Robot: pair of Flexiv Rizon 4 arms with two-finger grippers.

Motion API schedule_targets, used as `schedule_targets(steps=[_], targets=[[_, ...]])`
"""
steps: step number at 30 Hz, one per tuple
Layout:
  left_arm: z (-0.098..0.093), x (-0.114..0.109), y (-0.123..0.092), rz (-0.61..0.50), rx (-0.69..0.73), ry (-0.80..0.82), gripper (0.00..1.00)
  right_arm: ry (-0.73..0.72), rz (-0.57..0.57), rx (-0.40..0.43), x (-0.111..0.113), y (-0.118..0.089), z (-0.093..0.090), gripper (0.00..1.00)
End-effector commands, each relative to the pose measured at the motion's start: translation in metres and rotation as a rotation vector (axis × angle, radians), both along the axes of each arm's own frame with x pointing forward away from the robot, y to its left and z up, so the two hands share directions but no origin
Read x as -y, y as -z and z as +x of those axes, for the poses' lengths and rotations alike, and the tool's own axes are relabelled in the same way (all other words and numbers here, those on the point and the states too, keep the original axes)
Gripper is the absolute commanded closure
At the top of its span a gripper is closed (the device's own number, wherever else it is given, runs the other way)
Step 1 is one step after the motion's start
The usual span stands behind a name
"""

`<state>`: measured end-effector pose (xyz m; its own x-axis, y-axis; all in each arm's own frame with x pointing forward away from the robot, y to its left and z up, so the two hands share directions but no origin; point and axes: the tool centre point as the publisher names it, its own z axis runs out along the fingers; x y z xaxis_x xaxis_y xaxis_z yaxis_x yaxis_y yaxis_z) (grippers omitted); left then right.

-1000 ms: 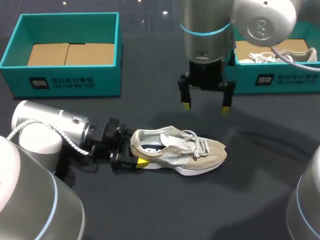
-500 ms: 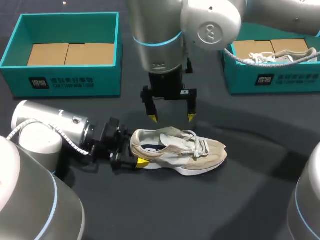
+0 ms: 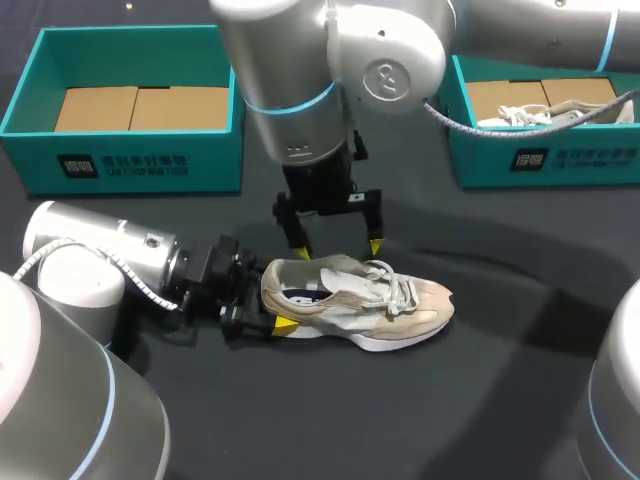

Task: Take the shoe out of the shoebox, open the shoe tongue, remove and reinsert the insole, then place the shoe into the shoebox

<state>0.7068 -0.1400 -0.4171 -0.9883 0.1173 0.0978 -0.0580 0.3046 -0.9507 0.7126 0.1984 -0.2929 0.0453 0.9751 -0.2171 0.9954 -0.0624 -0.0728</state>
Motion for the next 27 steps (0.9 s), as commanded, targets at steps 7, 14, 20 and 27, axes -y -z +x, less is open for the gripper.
schedule_targets(steps=[7, 14, 20, 27], targets=[[-0.002, 0.000, 0.000, 0.001, 0.001, -0.002, 1.00, -0.037, -0.016, -0.058, -0.008, 0.018, -0.002, 0.02], [-0.002, 0.000, 0.000, 0.001, 0.001, -0.002, 1.00, -0.050, -0.047, -0.105, -0.014, 0.030, -0.010, 0.04], [-0.002, 0.000, 0.000, 0.001, 0.001, -0.002, 1.00, -0.056, -0.068, -0.114, -0.013, 0.040, -0.014, 0.04], [-0.002, 0.000, 0.000, 0.001, 0.001, -0.002, 1.00, -0.053, -0.102, -0.075, -0.008, 0.044, -0.013, 0.01]])
